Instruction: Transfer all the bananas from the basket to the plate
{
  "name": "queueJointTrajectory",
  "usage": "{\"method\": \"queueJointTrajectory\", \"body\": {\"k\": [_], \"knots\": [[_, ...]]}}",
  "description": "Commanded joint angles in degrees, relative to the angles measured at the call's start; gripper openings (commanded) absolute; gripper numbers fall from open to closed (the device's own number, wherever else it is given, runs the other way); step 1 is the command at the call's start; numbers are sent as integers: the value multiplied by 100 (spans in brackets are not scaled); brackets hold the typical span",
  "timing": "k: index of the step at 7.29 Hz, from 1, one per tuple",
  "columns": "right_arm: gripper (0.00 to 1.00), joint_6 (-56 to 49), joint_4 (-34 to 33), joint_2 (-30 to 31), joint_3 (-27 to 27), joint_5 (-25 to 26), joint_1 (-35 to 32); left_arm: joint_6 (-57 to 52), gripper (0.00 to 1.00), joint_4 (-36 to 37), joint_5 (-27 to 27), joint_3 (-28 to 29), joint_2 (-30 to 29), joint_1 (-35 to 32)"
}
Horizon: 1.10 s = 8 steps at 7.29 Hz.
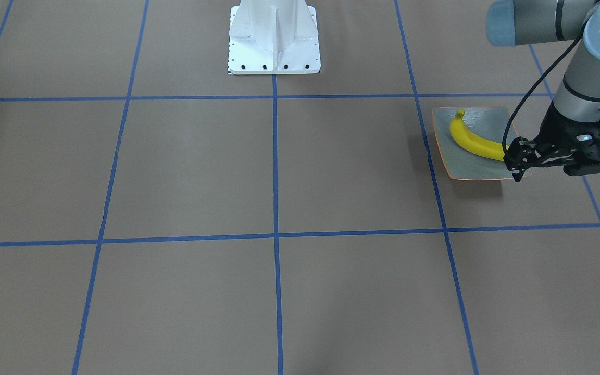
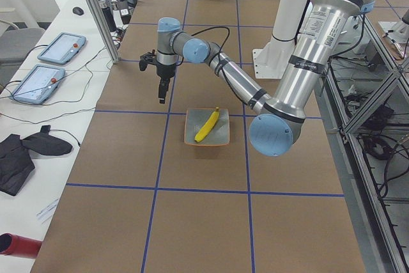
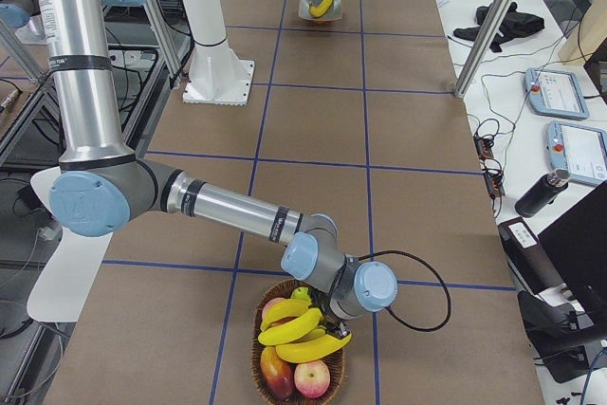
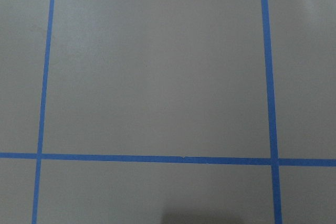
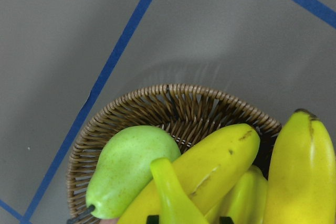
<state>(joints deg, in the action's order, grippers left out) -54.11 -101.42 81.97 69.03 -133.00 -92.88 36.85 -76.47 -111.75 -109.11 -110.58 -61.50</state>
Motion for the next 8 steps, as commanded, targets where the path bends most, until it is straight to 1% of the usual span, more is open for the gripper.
{"method": "queueJointTrajectory", "body": {"k": [1, 2, 3, 5, 6, 7, 8], "knots": [[0, -11, -193, -295, 23, 239, -124, 50, 100, 1, -4, 12, -60, 6], [0, -98, -473, -340, 179, 239, -212, 86, 100, 1, -4, 12, -78, 6], [0, -430, -1032, -392, 459, 274, -282, 95, 100, 1, -4, 30, -96, 6], [0, -757, -2368, -1022, 882, 633, -520, 86, 100, 1, 5, 39, -96, 6], [0, -689, -2548, -1374, 936, 609, -572, 77, 100, -8, -4, 39, -104, 6], [0, -183, -2524, -1595, 946, 304, -495, 86, 100, -17, -13, 4, -105, 6], [0, 483, -2497, -1710, 1033, -343, -294, 260, 100, -339, -13, 21, -122, 15]]}}
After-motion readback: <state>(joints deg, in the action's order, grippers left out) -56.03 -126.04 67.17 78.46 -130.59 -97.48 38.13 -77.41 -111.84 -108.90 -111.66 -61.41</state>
